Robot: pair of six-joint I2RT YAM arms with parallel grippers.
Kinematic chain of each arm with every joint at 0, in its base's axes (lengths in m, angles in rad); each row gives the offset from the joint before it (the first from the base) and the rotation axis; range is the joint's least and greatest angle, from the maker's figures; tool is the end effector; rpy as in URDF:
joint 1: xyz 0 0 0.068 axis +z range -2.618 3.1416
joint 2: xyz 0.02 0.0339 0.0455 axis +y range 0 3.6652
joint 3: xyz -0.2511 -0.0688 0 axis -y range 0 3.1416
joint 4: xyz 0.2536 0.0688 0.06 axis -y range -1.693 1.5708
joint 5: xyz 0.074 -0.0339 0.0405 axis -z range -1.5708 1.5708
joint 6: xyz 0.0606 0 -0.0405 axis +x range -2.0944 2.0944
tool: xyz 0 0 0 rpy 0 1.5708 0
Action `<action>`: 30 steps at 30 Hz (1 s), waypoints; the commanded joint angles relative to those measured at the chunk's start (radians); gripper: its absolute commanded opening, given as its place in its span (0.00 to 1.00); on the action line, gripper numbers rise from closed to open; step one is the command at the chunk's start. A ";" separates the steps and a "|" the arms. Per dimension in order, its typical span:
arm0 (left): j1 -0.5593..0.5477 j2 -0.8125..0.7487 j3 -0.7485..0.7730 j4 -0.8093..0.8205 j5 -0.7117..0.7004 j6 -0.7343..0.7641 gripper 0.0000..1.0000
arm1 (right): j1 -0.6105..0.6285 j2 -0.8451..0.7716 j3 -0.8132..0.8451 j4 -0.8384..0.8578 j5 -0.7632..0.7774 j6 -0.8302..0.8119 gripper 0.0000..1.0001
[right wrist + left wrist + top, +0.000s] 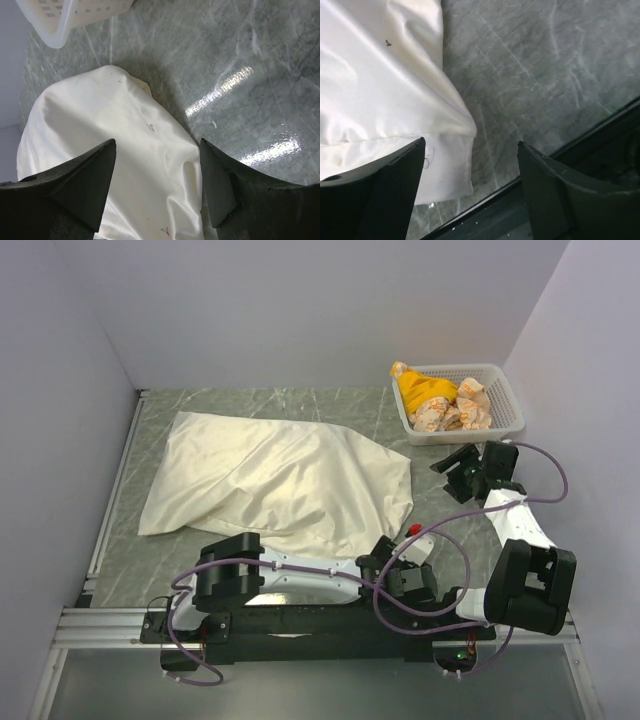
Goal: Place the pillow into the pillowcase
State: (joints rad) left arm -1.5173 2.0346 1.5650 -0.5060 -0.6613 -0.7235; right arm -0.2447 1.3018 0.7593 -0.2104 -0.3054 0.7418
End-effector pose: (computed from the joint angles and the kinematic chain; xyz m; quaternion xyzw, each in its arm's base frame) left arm 0.0614 -0.4513 0.1759 0.2618 0.8708 -0.1146 0.4002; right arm 0.2932 -0.0544 0.1859 0.3761 0.8274 0.2320 0.3466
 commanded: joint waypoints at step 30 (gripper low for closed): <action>0.094 -0.836 -0.781 0.009 -0.007 -0.603 0.01 | 0.275 0.128 -0.023 0.163 0.060 0.013 0.71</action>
State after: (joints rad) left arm -1.4178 1.2526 0.8070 -0.4431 -0.6350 -1.1992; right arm -0.0284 1.4422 0.7742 -0.1379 -0.2520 0.7231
